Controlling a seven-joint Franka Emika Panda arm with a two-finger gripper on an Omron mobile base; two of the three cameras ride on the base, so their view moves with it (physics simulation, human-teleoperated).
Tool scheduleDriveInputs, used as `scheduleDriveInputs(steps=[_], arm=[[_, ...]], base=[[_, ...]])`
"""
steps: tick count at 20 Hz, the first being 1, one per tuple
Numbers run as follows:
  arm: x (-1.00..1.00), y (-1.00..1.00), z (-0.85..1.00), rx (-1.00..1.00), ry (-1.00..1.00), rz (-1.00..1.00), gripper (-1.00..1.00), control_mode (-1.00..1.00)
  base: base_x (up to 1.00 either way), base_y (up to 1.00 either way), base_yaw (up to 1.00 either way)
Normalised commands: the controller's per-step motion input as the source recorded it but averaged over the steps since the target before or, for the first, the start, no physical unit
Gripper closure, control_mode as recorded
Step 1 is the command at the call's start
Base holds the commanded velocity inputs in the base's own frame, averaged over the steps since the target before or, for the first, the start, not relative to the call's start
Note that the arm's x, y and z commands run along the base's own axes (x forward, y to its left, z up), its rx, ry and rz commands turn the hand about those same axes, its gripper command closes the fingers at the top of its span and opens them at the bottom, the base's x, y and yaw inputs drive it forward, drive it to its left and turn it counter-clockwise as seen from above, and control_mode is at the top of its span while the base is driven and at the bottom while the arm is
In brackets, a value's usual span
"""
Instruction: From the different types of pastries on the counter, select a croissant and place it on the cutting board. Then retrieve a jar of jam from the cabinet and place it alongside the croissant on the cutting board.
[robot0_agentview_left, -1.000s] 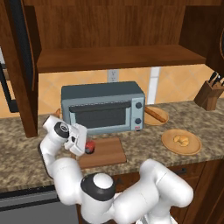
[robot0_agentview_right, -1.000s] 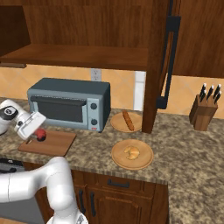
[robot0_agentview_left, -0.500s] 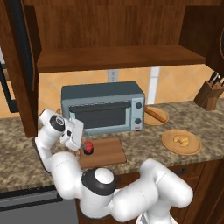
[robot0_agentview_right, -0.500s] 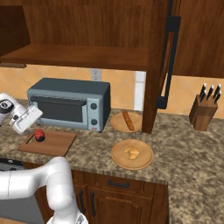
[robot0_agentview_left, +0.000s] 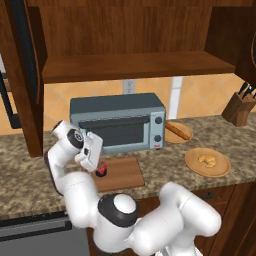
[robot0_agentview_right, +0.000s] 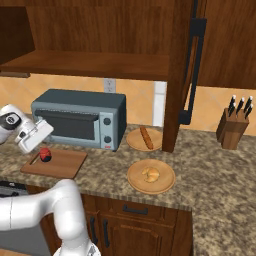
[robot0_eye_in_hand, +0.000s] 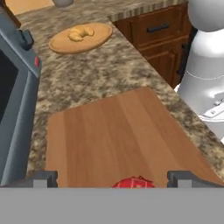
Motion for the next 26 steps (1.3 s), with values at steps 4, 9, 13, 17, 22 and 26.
scheduleDriveInputs(steps=[4,9,13,17,22,26], arm=[[-0.29,-0.47,0.0,0.08,-0.42,0.04,-1.0,-1.0],[-0.25,-0.29,0.28,0.15,-0.38,0.0,-1.0,-1.0],[-0.25,-0.69,0.27,0.24,-0.22,0.0,-1.0,-1.0],[-0.12,-0.51,0.35,0.22,-0.05,-0.2,-1.0,-1.0],[-0.25,-0.47,0.26,0.19,0.0,-0.38,-1.0,-1.0],[-0.27,-0.48,0.21,0.17,0.0,-0.48,-1.0,-1.0]], base=[[0.0,0.0,0.0],[0.0,0.0,0.0],[0.0,0.0,0.0],[0.0,0.0,0.0],[0.0,0.0,0.0],[0.0,0.0,0.0]])
